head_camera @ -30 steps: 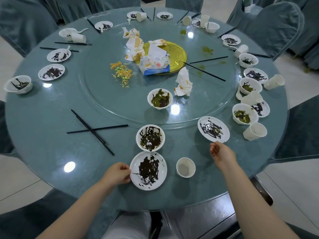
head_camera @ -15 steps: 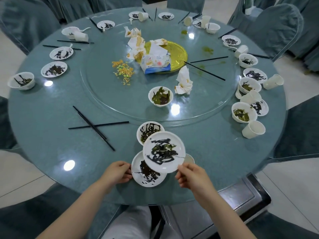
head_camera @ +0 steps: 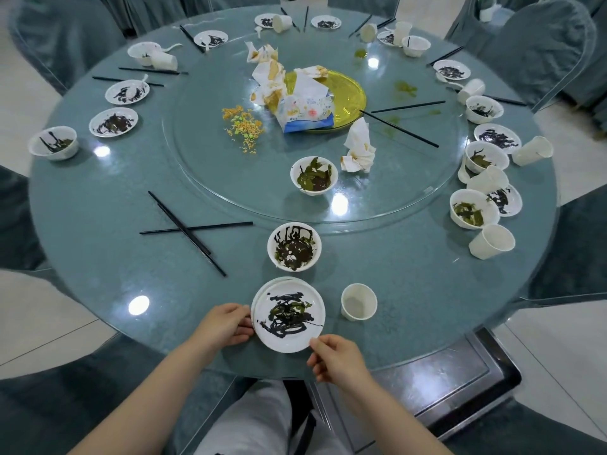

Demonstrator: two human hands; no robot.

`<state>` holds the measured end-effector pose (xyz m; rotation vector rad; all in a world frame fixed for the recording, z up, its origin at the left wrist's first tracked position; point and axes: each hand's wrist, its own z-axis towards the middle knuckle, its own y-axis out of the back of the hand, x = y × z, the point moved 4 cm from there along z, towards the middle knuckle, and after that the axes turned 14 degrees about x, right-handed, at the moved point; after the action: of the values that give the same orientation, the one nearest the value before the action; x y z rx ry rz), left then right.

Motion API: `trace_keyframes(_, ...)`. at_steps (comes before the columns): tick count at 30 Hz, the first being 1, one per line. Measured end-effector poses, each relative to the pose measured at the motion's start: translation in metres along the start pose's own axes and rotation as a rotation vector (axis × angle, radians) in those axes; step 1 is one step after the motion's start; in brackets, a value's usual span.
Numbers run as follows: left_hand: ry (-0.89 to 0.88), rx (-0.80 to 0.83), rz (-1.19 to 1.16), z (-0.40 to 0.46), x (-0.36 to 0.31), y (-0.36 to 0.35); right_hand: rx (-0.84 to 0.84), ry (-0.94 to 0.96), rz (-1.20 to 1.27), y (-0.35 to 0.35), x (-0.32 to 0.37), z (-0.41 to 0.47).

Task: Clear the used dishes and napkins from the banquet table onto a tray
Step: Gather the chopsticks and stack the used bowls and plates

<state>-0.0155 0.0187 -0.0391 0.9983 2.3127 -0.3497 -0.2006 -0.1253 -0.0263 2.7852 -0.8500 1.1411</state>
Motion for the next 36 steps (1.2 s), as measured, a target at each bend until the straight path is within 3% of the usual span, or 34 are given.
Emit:
trace_keyframes(8,-0.09,-0.066,0.311,0.004,0.005,0.004,-0.113,-0.027,-0.26,0.004,-0.001,0.021)
trace_keyframes(15,-0.255,-0.262,0.693,-0.009,-0.021,0.005,-0.085,-0.017,-0.267,0.013,-0.005,0.019)
trace_keyframes(25,-0.479,0.167,0.723,-0.005,-0.059,-0.085,-0.26,0.017,-0.183,0.092,-0.01,-0.005)
trace_keyframes(32,-0.682,0.237,0.983,0.001,-0.083,-0.14,-0.486,0.121,-0.28,0.16,0.023,-0.007)
trace_keyframes(36,-0.659,0.299,1.097,0.004,-0.088,-0.159,-0.636,0.195,-0.34,0.204,0.056,-0.011)
